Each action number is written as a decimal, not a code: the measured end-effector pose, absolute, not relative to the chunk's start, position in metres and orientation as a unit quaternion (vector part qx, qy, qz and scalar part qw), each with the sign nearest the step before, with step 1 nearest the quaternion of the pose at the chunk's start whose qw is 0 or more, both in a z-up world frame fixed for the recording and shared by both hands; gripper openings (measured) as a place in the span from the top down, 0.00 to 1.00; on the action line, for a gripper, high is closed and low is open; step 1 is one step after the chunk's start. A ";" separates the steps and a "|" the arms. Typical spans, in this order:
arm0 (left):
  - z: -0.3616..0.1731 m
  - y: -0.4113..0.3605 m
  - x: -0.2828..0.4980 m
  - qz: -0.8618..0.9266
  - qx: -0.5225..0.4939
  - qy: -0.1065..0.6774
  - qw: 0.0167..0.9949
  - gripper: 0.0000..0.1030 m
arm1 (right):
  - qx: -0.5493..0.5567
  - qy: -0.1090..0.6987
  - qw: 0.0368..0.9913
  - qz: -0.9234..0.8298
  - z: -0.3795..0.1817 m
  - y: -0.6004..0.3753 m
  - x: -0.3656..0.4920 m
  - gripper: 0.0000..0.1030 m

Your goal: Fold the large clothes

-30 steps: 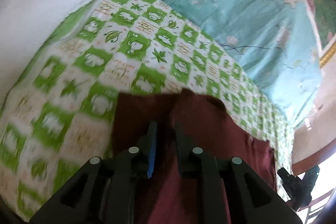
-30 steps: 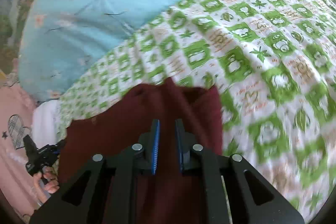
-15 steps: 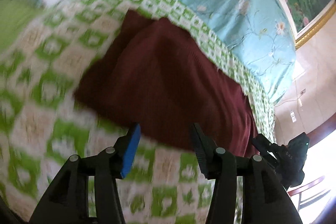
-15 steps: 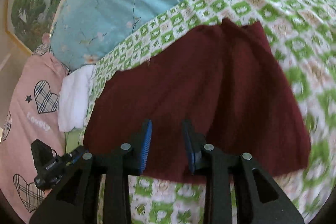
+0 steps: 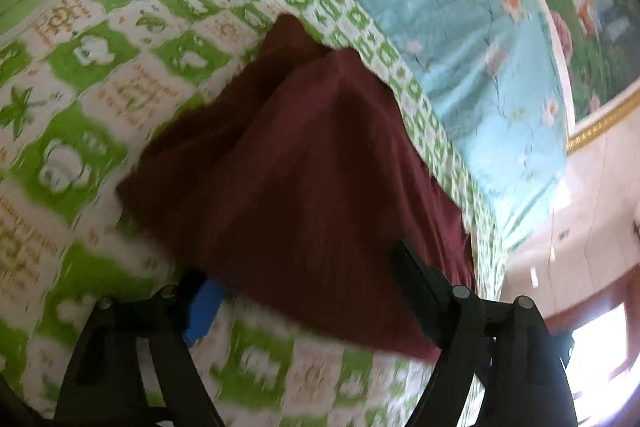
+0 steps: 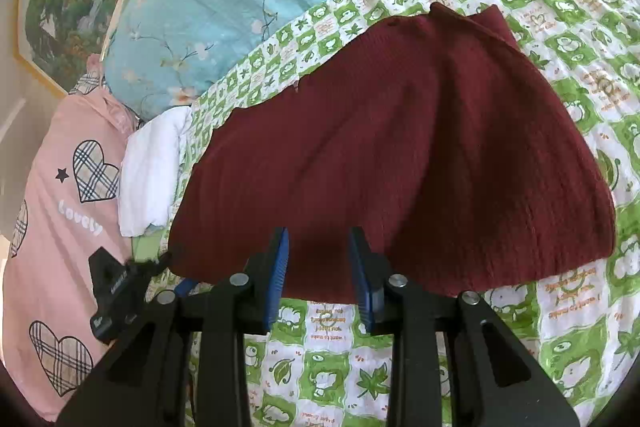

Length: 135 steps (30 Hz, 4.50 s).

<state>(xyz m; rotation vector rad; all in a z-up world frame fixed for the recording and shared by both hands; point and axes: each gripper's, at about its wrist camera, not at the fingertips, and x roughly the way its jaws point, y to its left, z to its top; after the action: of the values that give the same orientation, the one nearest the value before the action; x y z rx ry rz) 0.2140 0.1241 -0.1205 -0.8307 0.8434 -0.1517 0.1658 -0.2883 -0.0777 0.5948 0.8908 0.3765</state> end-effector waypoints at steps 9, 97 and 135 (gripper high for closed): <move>-0.125 0.127 0.241 -0.057 -0.399 0.401 0.823 0.77 | 0.227 0.419 0.853 0.212 -0.058 -0.261 0.211 0.75; -0.044 -0.064 0.292 -0.274 -0.204 0.447 0.827 0.03 | 0.349 0.420 0.818 0.178 -0.070 -0.437 0.247 0.28; -0.029 0.051 0.237 -0.236 -0.140 0.480 0.834 0.39 | 0.311 0.456 0.742 0.380 -0.078 -0.220 0.233 0.66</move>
<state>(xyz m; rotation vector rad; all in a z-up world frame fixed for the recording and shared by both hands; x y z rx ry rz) 0.2374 0.0506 -0.0294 -0.2962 1.0167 -0.4991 0.2330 -0.2200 -0.0778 0.6806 0.9995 0.8340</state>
